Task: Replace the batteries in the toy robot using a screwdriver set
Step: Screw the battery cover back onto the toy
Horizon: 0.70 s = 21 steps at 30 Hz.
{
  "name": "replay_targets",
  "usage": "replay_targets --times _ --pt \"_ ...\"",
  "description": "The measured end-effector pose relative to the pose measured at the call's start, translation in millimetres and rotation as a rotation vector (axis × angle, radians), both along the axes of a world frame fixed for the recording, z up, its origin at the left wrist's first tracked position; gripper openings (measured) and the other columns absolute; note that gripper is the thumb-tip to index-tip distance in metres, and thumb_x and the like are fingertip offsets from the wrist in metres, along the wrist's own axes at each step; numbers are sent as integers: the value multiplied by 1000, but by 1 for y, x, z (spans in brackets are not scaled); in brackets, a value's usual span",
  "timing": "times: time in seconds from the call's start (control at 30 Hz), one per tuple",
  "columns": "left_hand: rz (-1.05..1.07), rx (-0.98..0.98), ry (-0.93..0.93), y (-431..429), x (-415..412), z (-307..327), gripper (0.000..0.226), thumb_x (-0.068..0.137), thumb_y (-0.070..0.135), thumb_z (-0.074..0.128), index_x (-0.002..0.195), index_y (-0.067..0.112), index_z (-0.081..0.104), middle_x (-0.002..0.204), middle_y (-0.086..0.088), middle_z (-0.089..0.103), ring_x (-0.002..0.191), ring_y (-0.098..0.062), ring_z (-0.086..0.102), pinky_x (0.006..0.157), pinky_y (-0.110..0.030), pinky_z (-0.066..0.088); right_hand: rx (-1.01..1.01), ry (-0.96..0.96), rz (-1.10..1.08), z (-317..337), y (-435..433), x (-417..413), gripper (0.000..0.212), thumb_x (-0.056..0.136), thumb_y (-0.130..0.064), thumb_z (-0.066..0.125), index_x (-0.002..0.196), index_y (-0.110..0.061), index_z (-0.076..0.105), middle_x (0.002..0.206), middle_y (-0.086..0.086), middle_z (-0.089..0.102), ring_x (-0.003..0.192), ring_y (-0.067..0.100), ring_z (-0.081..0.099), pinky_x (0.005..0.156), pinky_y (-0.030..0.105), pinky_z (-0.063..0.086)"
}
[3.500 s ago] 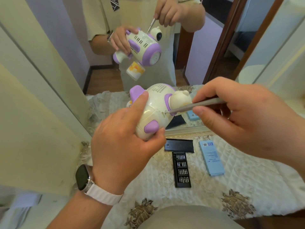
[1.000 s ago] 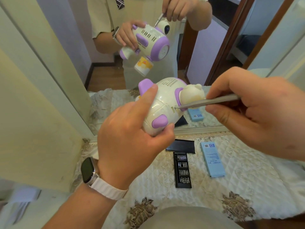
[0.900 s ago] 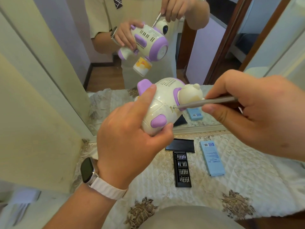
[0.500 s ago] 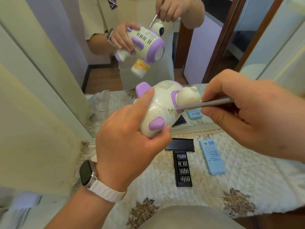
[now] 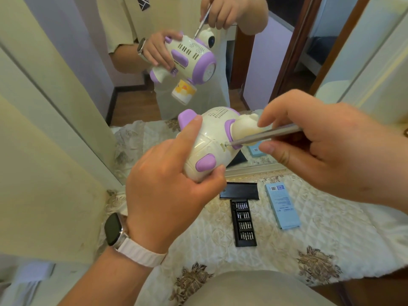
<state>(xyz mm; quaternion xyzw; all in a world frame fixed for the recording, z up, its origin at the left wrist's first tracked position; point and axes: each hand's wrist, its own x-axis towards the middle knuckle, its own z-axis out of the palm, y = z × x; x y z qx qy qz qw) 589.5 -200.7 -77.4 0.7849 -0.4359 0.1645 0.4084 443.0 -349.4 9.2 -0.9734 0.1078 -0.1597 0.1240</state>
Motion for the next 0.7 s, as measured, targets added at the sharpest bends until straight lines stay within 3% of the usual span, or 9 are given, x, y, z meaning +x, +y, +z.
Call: replay_targets --times 0.1,0.17,0.23,0.27,0.37,0.47,0.6,0.7 --pt "-2 11 5 1 0 0 66 72 46 67 135 29 57 85 3 69 73 -18 61 61 -38 53 -17 14 -5 2 0 2 24 87 -47 43 97 -27 52 57 -26 42 64 2 53 40 20 34" --pt "7 18 -5 1 0 -1 65 72 46 68 134 28 58 84 3 69 73 -18 61 61 -39 53 -50 8 -5 2 0 3 27 87 -48 43 92 -24 55 54 -27 36 48 8 46 39 19 31" --pt "11 16 -6 2 0 -2 65 72 46 68 133 27 59 84 3 69 72 -18 61 61 -39 53 -83 3 -12 3 -1 5 30 88 -49 44 88 -22 58 52 -26 33 40 -2 35 40 17 31" --pt "9 13 -3 2 0 -2 65 72 45 68 133 27 59 84 3 69 73 -19 62 61 -39 54 -91 1 -14 2 -1 6 30 88 -49 45 87 -22 58 51 -25 33 41 -4 36 40 18 32" --pt "6 10 15 3 0 -3 65 72 47 68 134 28 59 85 3 69 74 -19 63 62 -39 54 -39 23 16 0 -4 6 29 86 -54 44 98 -28 51 57 -15 51 50 12 50 41 24 40" --pt "12 12 29 2 0 -4 65 72 48 67 134 29 58 86 3 69 76 -20 63 63 -40 55 15 62 41 -2 -6 5 20 86 -46 48 99 -33 42 60 -17 50 66 7 53 42 22 38" --pt "19 30 25 0 -1 -6 65 72 49 66 133 29 59 86 3 69 75 -21 63 62 -40 55 -63 29 11 -3 -7 6 24 88 -49 41 91 -26 49 52 -22 37 50 10 48 39 17 28" --pt "17 44 32 -1 -1 -8 65 72 50 66 133 29 59 87 4 69 76 -22 63 62 -41 55 -101 16 -8 -6 -11 7 32 88 -53 39 85 -24 51 51 -19 39 44 1 42 38 21 31"
